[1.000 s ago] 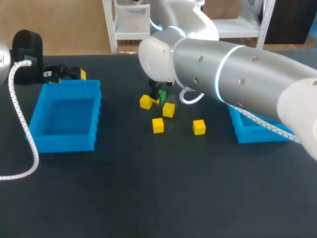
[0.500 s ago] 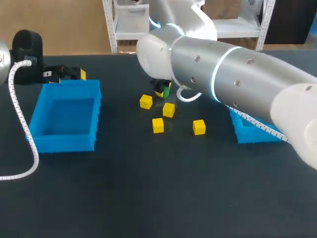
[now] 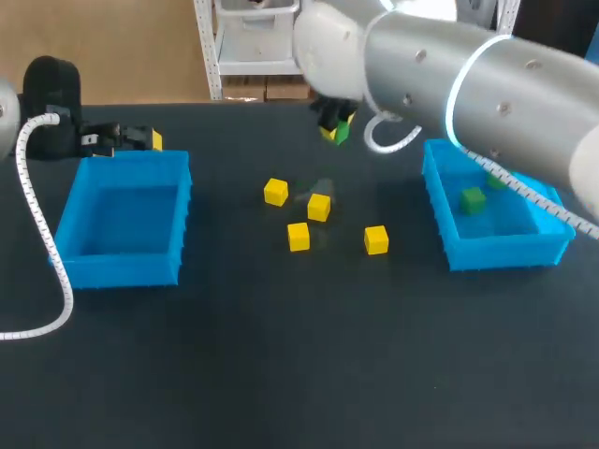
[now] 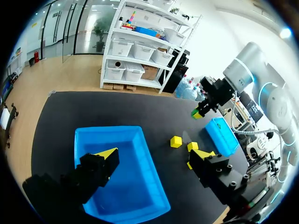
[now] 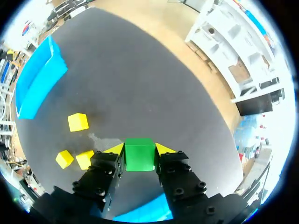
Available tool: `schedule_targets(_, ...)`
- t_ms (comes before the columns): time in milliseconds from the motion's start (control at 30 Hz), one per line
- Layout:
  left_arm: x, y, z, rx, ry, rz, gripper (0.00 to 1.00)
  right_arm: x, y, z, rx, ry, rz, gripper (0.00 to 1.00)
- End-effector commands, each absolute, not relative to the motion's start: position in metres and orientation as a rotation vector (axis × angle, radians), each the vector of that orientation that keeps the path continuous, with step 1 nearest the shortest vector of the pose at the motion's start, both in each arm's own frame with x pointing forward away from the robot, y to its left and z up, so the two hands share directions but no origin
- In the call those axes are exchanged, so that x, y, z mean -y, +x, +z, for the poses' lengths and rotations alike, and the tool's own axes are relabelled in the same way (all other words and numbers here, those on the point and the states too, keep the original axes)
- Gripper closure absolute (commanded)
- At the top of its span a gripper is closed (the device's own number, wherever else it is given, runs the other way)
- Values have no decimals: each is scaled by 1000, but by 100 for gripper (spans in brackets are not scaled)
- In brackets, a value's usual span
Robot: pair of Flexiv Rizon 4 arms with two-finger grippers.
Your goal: Put the green cubes in the right bin and the yellow cubes in the left bin.
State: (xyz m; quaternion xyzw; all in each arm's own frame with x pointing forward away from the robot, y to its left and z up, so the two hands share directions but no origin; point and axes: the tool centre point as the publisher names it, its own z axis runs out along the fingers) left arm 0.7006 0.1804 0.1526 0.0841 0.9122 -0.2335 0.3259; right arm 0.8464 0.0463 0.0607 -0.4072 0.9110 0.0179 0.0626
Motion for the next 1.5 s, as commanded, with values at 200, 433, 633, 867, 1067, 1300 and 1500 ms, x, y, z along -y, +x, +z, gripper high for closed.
schedule_targets(200, -183, 700, 151, -2380, 228, -628, 0, 29, 802, 101, -2631, -998, 135, 100)
schedule_targets(433, -183, 700, 151, -2380, 228, -628, 0, 78, 788, 118, -2627, -810, 153, 100)
schedule_targets(633, -183, 700, 151, -2380, 228, -628, 0, 118, 774, 123, -2631, -665, 166, 100)
schedule_targets(867, -183, 700, 151, -2380, 228, -628, 0, 153, 754, 119, -2633, -523, 193, 100)
schedule_targets(1067, -183, 700, 151, -2380, 228, -628, 0, 174, 742, 110, -2625, -437, 215, 100)
schedule_targets(1300, -183, 700, 151, -2380, 228, -628, 0, 180, 736, 92, -2579, -354, 280, 100)
schedule_targets(1500, -183, 700, 151, -2380, 228, -628, 0, 180, 734, 86, -2580, -330, 287, 100)
